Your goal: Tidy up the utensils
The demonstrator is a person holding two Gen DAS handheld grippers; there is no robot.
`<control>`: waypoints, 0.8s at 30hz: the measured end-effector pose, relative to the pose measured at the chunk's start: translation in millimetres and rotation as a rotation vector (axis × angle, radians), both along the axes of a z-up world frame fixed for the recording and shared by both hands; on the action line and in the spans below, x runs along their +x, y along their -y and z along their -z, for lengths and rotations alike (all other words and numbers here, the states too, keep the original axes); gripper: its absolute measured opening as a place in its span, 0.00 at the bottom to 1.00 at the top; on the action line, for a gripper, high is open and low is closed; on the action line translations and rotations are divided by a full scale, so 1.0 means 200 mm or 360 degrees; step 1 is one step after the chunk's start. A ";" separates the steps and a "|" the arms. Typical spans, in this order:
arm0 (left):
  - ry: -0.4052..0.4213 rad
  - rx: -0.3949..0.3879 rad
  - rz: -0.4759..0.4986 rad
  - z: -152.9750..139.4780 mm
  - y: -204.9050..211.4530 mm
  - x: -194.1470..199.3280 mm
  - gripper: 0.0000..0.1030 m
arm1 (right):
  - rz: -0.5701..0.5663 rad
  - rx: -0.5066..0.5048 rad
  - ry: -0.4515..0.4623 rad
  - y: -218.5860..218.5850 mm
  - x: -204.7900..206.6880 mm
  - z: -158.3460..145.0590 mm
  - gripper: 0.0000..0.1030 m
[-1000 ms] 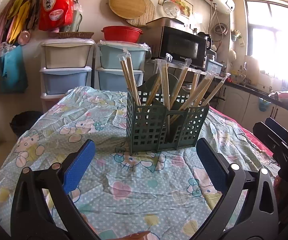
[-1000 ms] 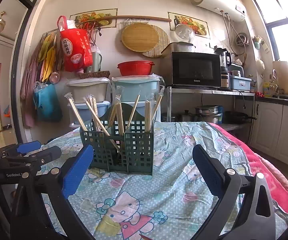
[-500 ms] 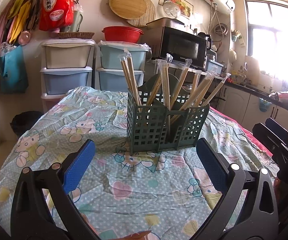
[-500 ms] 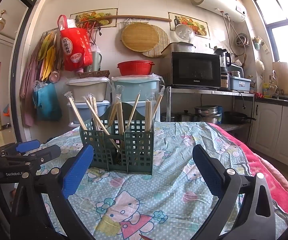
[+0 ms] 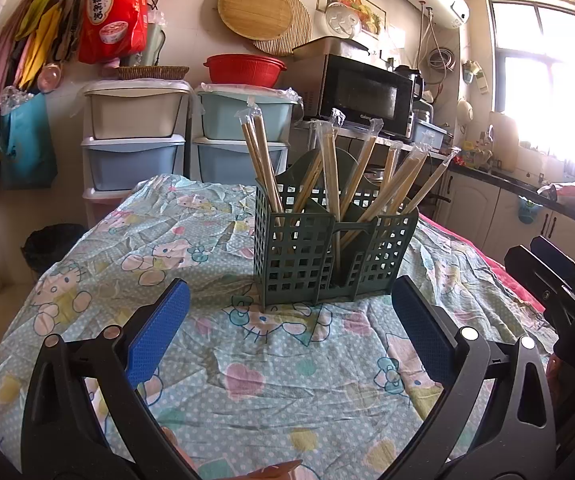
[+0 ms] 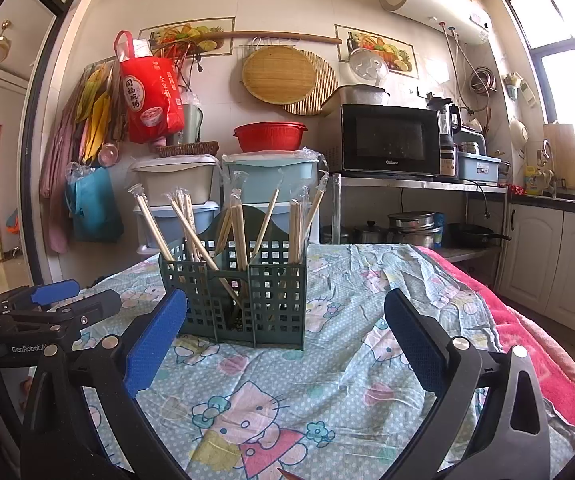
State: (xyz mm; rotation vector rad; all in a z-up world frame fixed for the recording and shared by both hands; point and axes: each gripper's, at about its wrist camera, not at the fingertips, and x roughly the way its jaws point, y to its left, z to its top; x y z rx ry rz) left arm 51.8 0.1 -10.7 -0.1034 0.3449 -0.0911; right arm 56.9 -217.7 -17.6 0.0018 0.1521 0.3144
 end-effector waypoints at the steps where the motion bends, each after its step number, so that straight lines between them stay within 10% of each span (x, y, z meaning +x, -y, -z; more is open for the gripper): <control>1: 0.0000 0.0000 0.0002 0.00 0.00 0.00 0.91 | 0.0000 0.0000 -0.0001 0.00 0.00 0.00 0.94; 24: -0.0024 -0.0003 0.0001 0.00 -0.01 0.01 0.91 | 0.0022 0.0002 -0.0014 0.01 0.00 0.00 0.94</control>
